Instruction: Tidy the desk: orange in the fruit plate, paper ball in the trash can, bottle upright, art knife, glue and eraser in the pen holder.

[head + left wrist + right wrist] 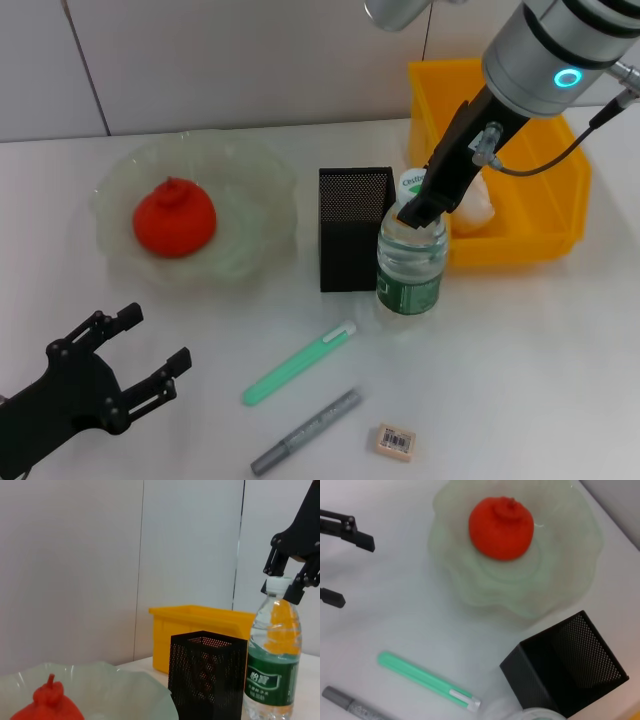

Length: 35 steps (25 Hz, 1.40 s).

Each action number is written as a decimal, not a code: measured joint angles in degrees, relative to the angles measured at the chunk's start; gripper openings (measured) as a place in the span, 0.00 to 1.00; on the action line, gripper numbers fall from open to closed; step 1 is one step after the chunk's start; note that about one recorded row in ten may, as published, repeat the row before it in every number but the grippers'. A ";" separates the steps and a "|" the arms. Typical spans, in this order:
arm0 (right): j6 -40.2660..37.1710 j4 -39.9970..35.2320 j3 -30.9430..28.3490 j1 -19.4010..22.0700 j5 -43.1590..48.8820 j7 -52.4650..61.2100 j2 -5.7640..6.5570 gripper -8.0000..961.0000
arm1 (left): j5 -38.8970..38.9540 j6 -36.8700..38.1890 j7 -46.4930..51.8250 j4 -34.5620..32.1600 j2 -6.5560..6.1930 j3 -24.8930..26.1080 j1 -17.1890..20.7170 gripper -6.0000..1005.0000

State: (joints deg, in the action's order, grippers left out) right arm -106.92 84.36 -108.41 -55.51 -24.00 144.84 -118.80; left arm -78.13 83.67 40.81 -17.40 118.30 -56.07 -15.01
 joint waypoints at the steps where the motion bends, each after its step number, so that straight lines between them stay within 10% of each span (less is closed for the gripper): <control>1: -0.02 0.15 -0.02 0.00 -0.04 0.01 0.01 0.45 | 0.00 0.00 -0.01 0.00 0.00 0.00 0.12 0.82; 35: 6.33 -2.58 0.66 -8.36 -12.01 4.80 -0.63 0.45 | 0.00 3.79 -0.05 -0.88 -0.06 0.71 5.01 0.82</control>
State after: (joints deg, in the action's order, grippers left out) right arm -100.59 81.78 -107.76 -63.86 -36.01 149.65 -119.42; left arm -78.13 87.46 40.76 -18.28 118.24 -55.37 -9.99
